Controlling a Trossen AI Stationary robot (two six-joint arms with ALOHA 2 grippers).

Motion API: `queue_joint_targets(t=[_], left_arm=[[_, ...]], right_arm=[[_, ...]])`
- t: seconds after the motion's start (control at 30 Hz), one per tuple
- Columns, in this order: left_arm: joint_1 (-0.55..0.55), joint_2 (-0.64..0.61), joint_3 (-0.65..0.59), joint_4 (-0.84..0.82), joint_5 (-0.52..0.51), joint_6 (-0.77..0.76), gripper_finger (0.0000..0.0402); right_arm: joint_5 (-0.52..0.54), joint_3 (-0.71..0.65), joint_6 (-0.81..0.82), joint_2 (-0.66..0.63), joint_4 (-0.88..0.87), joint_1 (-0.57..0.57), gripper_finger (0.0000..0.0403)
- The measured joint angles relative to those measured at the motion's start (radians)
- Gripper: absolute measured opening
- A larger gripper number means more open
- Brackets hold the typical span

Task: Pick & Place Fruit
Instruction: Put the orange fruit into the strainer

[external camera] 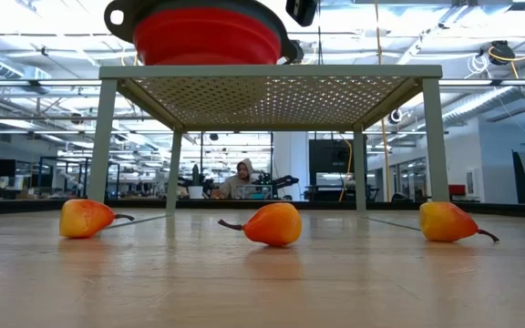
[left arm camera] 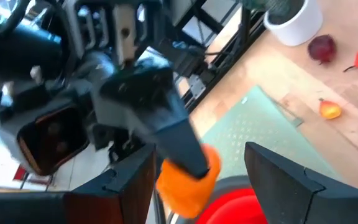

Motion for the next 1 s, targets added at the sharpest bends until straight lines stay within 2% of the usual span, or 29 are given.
queue_joint_targets(t=[1.0], left_arm=[[0.042,0.0,0.0,0.023,0.087,-0.018,0.0243]], right_arm=[[-0.026,0.0,0.019,0.0,0.001,0.001,0.0126]])
